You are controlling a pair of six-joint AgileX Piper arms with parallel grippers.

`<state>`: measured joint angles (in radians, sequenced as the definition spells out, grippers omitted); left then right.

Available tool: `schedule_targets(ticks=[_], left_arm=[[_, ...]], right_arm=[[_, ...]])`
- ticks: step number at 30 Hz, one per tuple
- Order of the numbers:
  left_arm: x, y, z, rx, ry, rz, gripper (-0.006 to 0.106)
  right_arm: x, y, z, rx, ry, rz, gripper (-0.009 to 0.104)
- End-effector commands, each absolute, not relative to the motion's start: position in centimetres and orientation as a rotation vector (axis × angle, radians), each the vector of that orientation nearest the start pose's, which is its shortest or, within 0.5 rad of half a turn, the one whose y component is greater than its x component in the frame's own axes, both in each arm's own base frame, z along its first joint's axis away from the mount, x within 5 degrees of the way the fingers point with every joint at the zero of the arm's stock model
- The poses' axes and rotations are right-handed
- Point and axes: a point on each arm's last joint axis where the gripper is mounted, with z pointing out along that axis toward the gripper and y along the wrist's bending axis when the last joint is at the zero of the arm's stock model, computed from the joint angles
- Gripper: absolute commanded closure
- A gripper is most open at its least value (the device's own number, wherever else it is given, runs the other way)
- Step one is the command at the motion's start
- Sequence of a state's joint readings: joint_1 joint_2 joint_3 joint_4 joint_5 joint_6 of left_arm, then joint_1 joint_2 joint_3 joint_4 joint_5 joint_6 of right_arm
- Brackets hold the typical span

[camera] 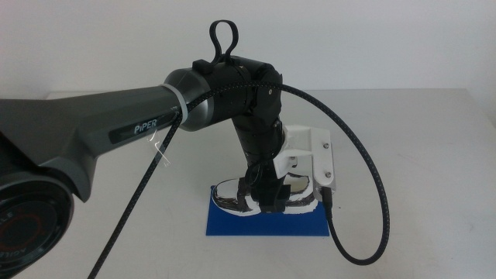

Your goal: Use one arm to grab the shoe from the table and place it on the mat.

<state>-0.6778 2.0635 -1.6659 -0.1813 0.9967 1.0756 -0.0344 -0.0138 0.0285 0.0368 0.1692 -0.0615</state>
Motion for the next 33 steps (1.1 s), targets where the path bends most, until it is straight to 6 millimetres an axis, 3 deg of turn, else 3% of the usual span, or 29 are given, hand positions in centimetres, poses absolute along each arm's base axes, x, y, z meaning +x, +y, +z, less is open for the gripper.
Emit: schedule_targets(ticks=[1,11,18,27,28,29,33], left_arm=[[32.9,-28.5,24.6,-2.617,-2.370,0.214,0.102],[32.9,-28.6,24.4,-2.575,-2.407,0.232,0.102],[33.5,-29.1,21.9,-2.529,-2.385,0.246,0.102],[33.7,-29.1,21.5,-2.550,-2.372,0.224,0.102],[33.7,-29.1,21.7,-2.551,-2.372,0.226,0.081],[33.6,-29.1,21.7,-2.544,-2.360,0.229,0.032],[33.7,-29.1,22.4,-2.553,-2.348,0.220,0.007]], right_arm=[[5.5,-0.2,20.1,-0.007,1.558,-0.065,0.029],[5.5,-0.2,20.1,-0.007,1.558,-0.065,0.029],[5.5,-0.2,20.1,-0.007,1.558,-0.065,0.029],[5.5,-0.2,20.1,-0.007,1.558,-0.065,0.029],[5.5,-0.2,20.1,-0.007,1.558,-0.065,0.029],[5.5,-0.2,20.1,-0.007,1.558,-0.065,0.029],[5.5,-0.2,20.1,-0.007,1.558,-0.065,0.029]])
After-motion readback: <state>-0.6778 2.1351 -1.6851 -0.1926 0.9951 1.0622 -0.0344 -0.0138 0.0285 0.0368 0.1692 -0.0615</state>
